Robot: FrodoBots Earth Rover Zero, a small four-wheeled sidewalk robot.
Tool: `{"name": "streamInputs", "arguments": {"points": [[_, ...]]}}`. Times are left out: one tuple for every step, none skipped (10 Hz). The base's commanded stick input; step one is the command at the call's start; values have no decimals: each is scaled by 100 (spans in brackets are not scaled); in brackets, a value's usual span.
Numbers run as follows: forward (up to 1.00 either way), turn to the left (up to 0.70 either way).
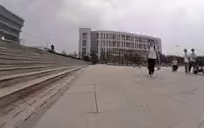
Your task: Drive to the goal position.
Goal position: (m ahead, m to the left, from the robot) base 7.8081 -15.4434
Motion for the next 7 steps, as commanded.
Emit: {"name": "streamInputs", "arguments": {"points": [[85, 0], [85, 0], [85, 0], [85, 0], [85, 0], [36, 0], [0, 0]]}}
